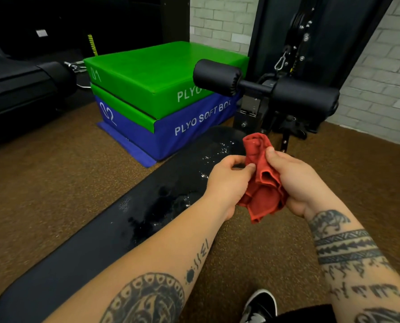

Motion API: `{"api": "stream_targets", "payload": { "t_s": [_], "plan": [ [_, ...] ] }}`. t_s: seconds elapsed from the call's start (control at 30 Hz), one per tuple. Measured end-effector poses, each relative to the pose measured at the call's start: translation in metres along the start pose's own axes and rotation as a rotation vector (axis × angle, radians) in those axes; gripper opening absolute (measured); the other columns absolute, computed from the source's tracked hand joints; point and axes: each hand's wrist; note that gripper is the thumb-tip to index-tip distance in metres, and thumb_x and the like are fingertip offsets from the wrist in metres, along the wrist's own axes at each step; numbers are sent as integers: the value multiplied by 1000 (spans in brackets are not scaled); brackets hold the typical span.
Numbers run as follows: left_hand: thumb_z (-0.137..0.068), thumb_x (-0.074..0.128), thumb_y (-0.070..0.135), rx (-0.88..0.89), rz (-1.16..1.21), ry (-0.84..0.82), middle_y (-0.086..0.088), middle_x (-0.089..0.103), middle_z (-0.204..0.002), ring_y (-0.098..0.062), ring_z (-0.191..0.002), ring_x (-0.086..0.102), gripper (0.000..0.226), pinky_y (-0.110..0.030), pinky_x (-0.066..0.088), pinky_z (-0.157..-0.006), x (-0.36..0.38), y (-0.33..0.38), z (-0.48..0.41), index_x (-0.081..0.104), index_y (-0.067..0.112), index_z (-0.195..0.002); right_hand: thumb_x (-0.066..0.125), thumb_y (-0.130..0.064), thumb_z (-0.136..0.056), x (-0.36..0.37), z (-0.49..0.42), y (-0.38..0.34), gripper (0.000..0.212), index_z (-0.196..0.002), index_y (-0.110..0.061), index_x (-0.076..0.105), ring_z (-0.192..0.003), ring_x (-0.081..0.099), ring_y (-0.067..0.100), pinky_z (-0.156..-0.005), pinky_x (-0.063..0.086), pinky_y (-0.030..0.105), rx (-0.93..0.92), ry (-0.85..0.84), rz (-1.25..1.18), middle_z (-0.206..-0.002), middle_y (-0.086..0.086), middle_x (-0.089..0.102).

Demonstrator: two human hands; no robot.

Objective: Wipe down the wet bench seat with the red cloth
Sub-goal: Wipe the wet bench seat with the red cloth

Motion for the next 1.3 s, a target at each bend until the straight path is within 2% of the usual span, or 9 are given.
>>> {"api": "stream_targets", "payload": {
  "t_s": [0.13,0.27,0.5,0.63,0.8,0.93,1.03,1.17,1.3],
  "plan": [
    [-78,81,31,71,-81,24,-3,77,-87,-23,-83,75,17,-45,63,-77,-8,1,2,72,22,-89,53,-34,-100,7,4,3,25,-108,-19,72,-92,73,23,-84,58,38,-81,-34,104,-100,9,77],
    [-87,74,25,88,-320,-108,4,74,-85,-14,-73,67,8,-28,56,-67,-49,6,10,73,26,-95,59,-22,-99,17,7,2,15,-92,-21,73,-72,68,14,-67,57,29,-96,66,82,-81,4,74],
    [-86,70,27,55,-774,257,12,72,-81,-9,-69,63,9,-24,47,-68,-213,-10,30,71,35,-90,64,-16,-92,80,21,25,11,-93,-22,73,-67,62,10,-66,50,30,-134,-152,364,-78,-1,72],
    [-87,70,19,-78,-847,408,10,71,-88,-13,-89,68,14,-24,46,-80,-298,-22,66,70,32,-89,69,-19,-88,140,39,42,13,-91,-30,76,-66,65,3,-68,52,24,-198,-294,570,-79,-8,76],
    [-90,71,24,-253,-753,222,7,74,-105,-7,-92,68,25,-22,51,-86,-338,-50,95,68,29,-114,62,-35,-88,217,35,52,14,-95,-38,74,-75,61,-3,-67,47,16,-319,-342,963,-82,-20,71],
    [-87,74,25,-231,-823,183,7,71,-111,-11,-99,67,30,-24,49,-88,-341,-54,90,67,32,-116,58,-31,-89,261,-7,66,18,-101,-29,71,-99,64,25,-80,53,36,-370,-287,1311,-104,-2,70],
    [-84,77,28,-224,-954,151,8,70,-109,-13,-100,64,32,-23,46,-85,-343,-48,82,67,32,-114,56,-23,-90,275,-24,83,17,-103,-21,68,-99,64,31,-70,46,33,-366,-310,1540,-108,6,66],
    [-81,78,35,-254,-1056,114,4,69,-104,-16,-97,65,33,-26,50,-87,-346,-41,76,66,35,-112,57,-22,-91,284,-21,81,16,-99,-14,67,-85,60,30,-66,41,32,-412,-440,1650,-101,9,67],
    [-77,81,35,-261,-1119,96,2,70,-100,-19,-93,66,32,-28,52,-84,-344,-36,68,68,33,-107,62,-32,-91,279,-21,50,15,-88,-21,72,-65,65,21,-55,47,24,-258,-677,1548,-66,-5,68]
  ]
}}
Point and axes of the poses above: each hand's wrist, its own z-axis away from the middle knuckle, its own x-axis out of the palm, y = z × x
